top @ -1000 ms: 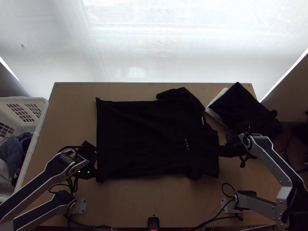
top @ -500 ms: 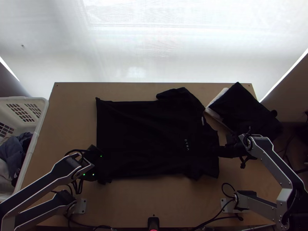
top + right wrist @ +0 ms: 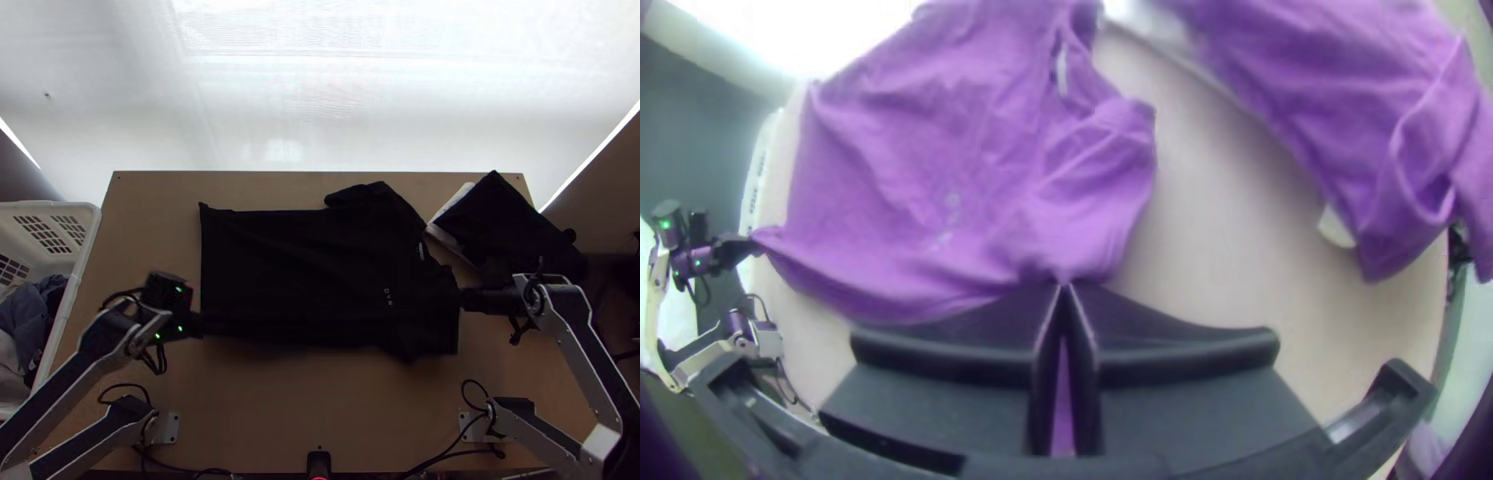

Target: Fold the t-shirt

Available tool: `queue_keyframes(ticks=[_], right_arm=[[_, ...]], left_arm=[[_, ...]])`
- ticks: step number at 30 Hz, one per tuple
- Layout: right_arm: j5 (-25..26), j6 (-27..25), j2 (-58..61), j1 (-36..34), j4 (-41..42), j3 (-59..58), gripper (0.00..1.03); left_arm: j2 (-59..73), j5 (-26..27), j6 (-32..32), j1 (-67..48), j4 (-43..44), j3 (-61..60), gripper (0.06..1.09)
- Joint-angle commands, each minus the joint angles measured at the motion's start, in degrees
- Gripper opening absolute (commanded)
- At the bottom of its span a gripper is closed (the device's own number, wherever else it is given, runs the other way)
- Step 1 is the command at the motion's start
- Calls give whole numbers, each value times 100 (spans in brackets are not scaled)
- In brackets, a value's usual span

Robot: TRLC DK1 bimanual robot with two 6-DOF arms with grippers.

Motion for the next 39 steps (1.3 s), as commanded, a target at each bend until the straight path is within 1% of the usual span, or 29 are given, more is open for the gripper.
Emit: queue_keyframes(ticks=[1,4,8,12,13,15,19,22,26,27,29,32,39], right_arm=[[-8,-51,-874,174,133,1062,3],[-16,54,-883,323,950,1141,3],[-8,265,-189,376,1706,1651,3],[80,379,365,543,2233,2310,3],[142,379,444,640,2251,2486,3],[186,423,497,745,2330,2837,3],[186,520,259,798,2304,3505,3],[238,634,-57,710,2233,3998,3],[414,766,-558,666,2031,4683,3],[458,819,-725,666,1987,4824,3],[467,915,-1015,675,1724,5140,3],[485,1003,-1402,675,1302,5439,3],[485,977,-1991,666,229,5791,3]], left_arm=[[-55,262,386,1768,845,1127,10],[306,377,325,2102,1399,1444,10],[930,385,-229,2374,1918,1980,10],[1149,385,-616,2286,2480,2349,10],[1158,350,-756,2251,2568,2463,10],[1141,333,-932,2119,2445,2841,10],[859,280,-1099,2093,2410,3492,10],[684,60,-1301,2163,2366,4089,10],[323,-265,-1336,2190,2296,4713,9],[183,-256,-1336,2172,2252,4827,10],[-116,-256,-1336,2146,2199,4968,9],[-547,-256,-1380,2119,1856,5179,9],[-1391,-221,-1345,2155,1074,5267,9]])
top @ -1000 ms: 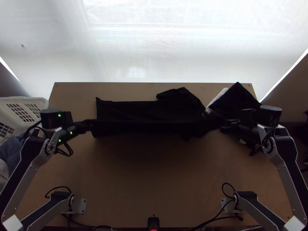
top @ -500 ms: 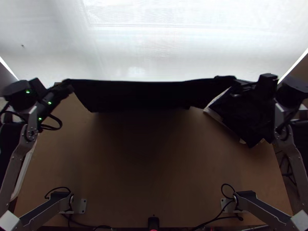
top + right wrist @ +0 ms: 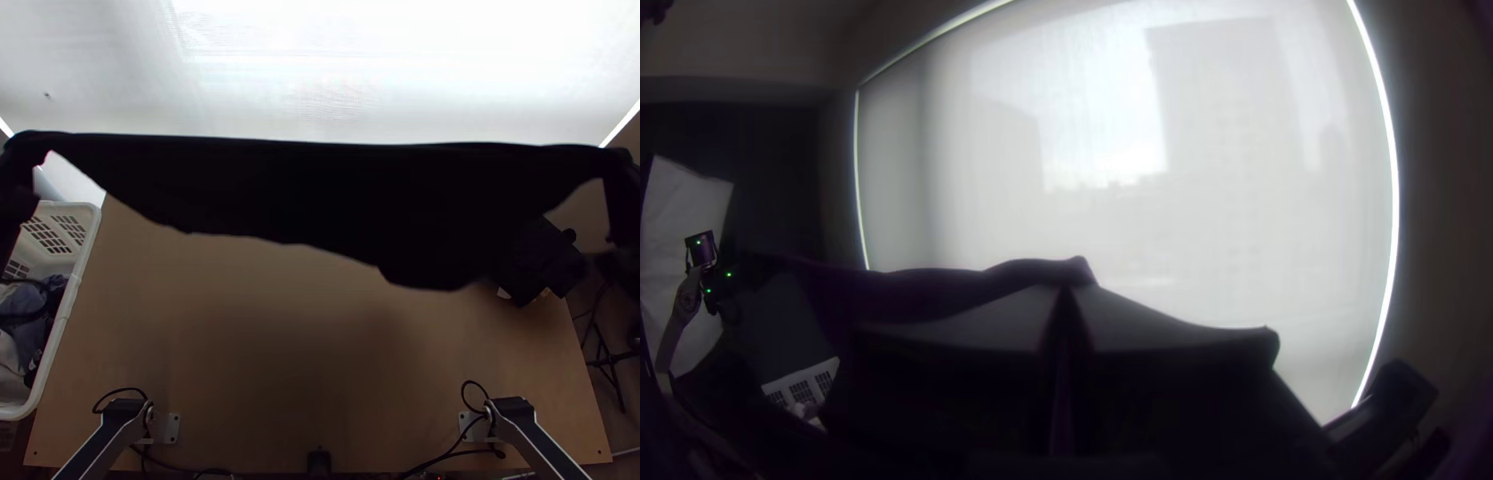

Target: Fold the t-shirt

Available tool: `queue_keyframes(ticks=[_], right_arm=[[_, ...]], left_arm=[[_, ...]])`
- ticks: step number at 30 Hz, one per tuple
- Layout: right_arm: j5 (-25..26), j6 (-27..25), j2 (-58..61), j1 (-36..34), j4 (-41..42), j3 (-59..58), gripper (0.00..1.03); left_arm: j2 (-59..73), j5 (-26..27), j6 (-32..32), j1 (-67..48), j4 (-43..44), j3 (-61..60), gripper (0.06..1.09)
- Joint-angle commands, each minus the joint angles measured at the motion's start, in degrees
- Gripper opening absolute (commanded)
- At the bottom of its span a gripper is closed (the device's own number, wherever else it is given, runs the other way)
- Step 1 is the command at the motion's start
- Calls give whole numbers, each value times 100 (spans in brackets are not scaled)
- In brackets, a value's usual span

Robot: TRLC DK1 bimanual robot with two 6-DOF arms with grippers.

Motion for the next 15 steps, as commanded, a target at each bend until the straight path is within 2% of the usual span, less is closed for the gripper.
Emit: queue_keyframes(ticks=[1,8,12,15], right_arm=[[30,33,-583,-3,-969,629,3],[21,24,-565,-73,-1997,1130,3],[4,15,-645,6,-2094,136,3],[12,15,-812,138,-1663,-1279,3]], left_arm=[[-834,0,52,17,-712,209,9],[-1264,0,131,-27,-1521,69,9],[-1669,0,139,-27,-1583,-1127,9],[-1959,114,139,-18,-1583,-2638,9]])
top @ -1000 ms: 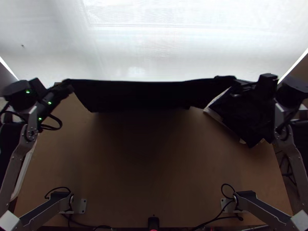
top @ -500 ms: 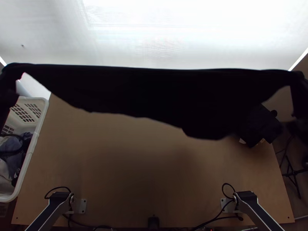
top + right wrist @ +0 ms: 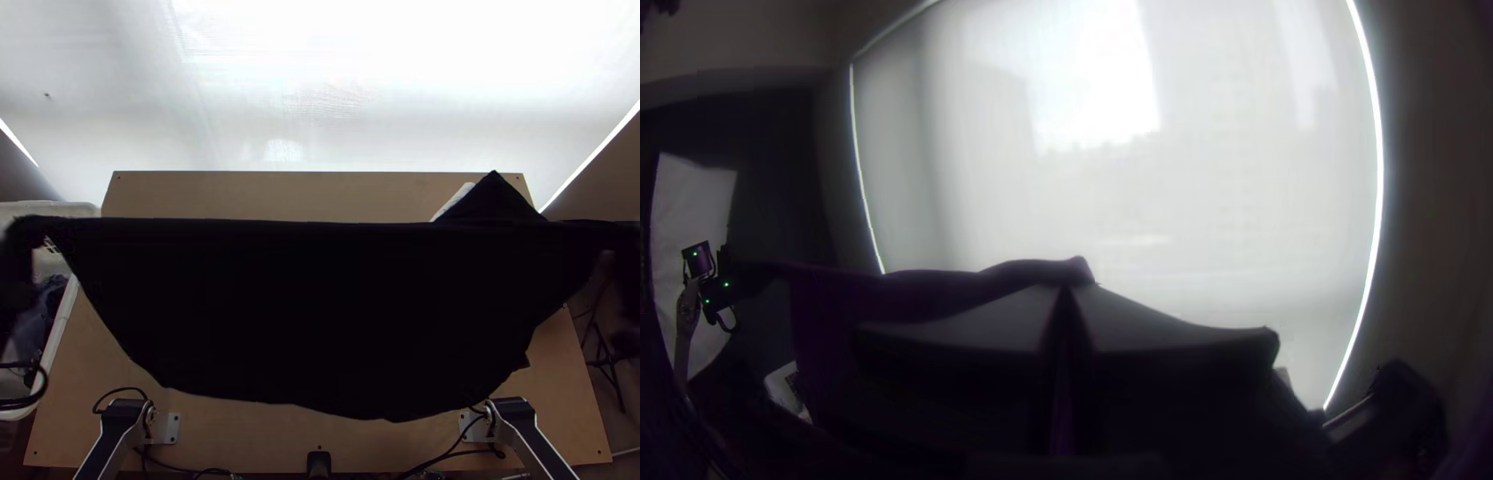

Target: Fold the t-shirt

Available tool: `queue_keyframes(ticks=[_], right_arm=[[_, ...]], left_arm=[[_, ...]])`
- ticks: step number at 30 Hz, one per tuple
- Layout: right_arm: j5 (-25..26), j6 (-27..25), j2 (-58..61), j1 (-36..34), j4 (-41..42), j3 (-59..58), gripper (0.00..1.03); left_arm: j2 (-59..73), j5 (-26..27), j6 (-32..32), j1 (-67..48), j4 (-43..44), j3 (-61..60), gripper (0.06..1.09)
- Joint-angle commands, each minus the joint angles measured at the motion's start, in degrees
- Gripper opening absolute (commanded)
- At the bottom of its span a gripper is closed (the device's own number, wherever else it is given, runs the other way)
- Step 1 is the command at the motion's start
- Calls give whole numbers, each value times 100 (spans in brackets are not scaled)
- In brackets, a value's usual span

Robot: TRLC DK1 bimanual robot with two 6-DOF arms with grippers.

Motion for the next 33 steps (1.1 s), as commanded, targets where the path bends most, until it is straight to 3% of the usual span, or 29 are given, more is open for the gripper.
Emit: queue_keyframes(ticks=[1,5,10,23,33], right_arm=[[-12,20,-309,179,382,-2189,3],[-3,-156,-274,302,1612,-4307,3],[-12,-332,833,417,3194,-5344,3],[-12,-429,3066,628,4961,-5590,3],[-20,-420,4454,469,5013,-4324,3]], left_arm=[[-661,165,52,-10,-170,-2526,9],[-582,182,474,17,1148,-4415,9],[763,226,500,-203,2581,-4916,9],[3514,121,615,-414,4655,-4679,10],[5052,103,615,-229,4672,-3211,10]])
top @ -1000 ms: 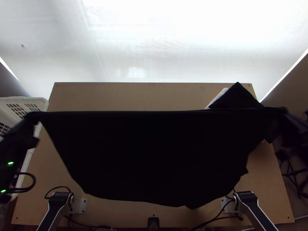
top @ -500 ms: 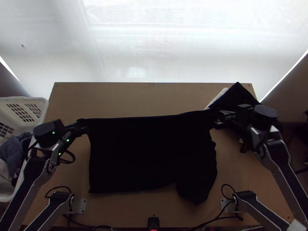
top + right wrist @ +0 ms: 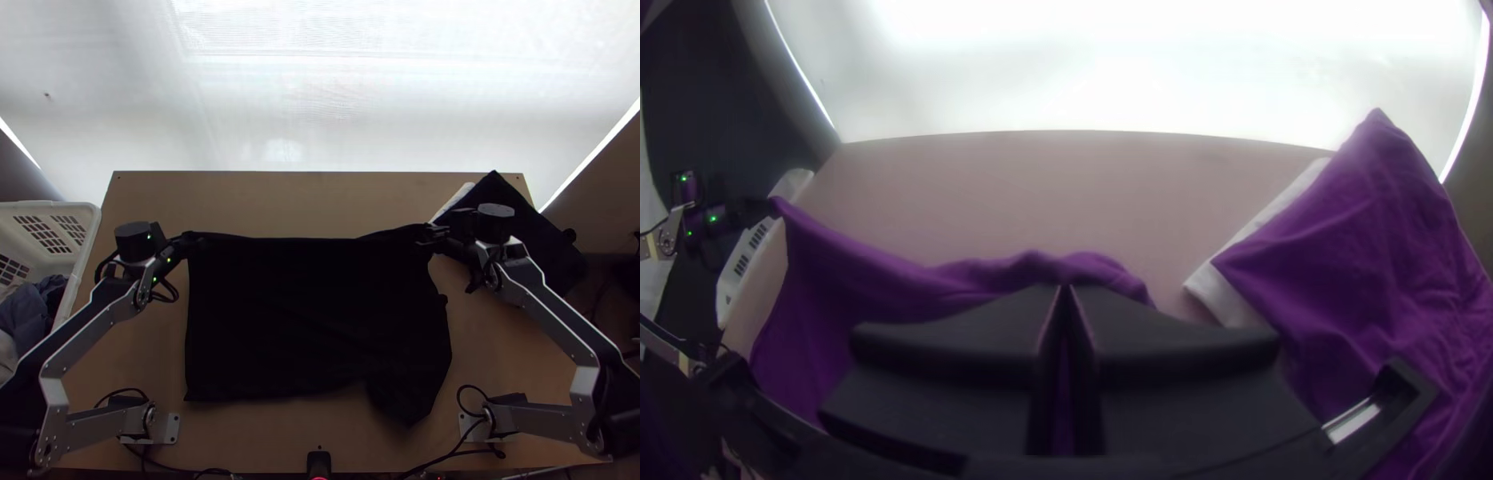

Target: Fold the t-shirt

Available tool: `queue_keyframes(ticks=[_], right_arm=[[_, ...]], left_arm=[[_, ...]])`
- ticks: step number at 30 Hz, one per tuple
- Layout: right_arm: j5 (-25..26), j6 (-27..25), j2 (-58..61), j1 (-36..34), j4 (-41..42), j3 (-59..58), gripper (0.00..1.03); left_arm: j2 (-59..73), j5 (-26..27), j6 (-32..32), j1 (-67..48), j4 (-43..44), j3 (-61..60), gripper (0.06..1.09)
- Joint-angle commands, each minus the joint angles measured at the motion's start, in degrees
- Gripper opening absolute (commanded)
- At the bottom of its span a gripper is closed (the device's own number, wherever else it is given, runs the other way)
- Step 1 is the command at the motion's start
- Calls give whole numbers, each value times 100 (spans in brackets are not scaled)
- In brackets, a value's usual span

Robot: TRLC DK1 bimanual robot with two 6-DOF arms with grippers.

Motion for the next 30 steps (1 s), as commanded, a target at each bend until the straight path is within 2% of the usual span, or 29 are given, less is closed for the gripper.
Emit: queue_keyframes(ticks=[1,10,17,30], right_arm=[[-7,48,1026,-64,126,896,3],[1,57,1878,-55,65,1792,3],[1,92,2036,-73,-58,1872,3],[-43,-172,753,-345,-1315,852,3]], left_arm=[[1156,-22,11,92,137,999,9],[2492,-22,73,189,40,2168,10],[2870,-48,73,329,-294,2555,10],[1630,5,838,417,-1489,1430,9]])
